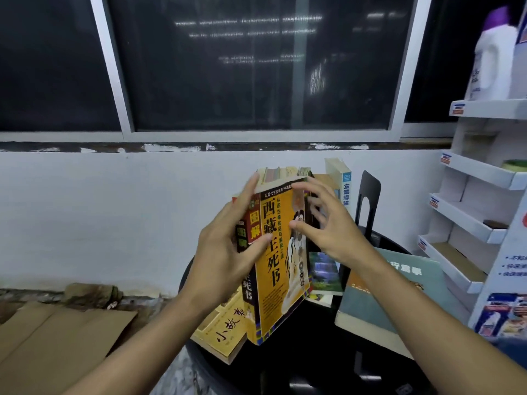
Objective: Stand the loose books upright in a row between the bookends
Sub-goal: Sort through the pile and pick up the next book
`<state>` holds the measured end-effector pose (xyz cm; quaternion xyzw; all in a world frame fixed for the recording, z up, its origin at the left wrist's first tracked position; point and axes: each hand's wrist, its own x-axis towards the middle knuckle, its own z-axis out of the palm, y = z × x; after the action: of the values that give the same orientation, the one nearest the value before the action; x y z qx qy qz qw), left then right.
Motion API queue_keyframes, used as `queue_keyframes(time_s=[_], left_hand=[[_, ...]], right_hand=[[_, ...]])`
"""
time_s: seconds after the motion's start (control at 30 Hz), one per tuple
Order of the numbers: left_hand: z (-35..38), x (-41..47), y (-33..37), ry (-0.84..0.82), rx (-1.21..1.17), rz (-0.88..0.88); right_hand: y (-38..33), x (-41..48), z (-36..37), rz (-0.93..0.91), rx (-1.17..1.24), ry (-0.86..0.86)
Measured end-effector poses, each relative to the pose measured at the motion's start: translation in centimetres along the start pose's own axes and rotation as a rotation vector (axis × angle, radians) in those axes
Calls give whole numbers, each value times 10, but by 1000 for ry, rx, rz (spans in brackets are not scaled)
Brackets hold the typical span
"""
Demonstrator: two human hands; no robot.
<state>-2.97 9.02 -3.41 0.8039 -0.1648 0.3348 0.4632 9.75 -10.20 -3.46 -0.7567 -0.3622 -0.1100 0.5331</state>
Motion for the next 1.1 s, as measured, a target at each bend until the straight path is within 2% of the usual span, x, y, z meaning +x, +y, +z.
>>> queue_keyframes(time_s=[0.07,0.17,0.63,0.83,0.97,1.1], left_hand=[[4,-3,5,-19,57,-11],[11,-8,8,-19,14,-94],[34,-35,30,-182,-114,-135],[37,-44,32,-321,-207,-136],[41,-47,33,-294,-251,-132],[52,-48,35,-184,-244,-108]], right_hand=[[-8,-6,1,-21,-132,27],[-17,-19,3,-83,-187,60],[-37,-80,-16,-40,8,5],[-52,-112,-22,7,227,-5],[-62,-124,-11,18,214,19],[-71,-112,-12,16,150,51]])
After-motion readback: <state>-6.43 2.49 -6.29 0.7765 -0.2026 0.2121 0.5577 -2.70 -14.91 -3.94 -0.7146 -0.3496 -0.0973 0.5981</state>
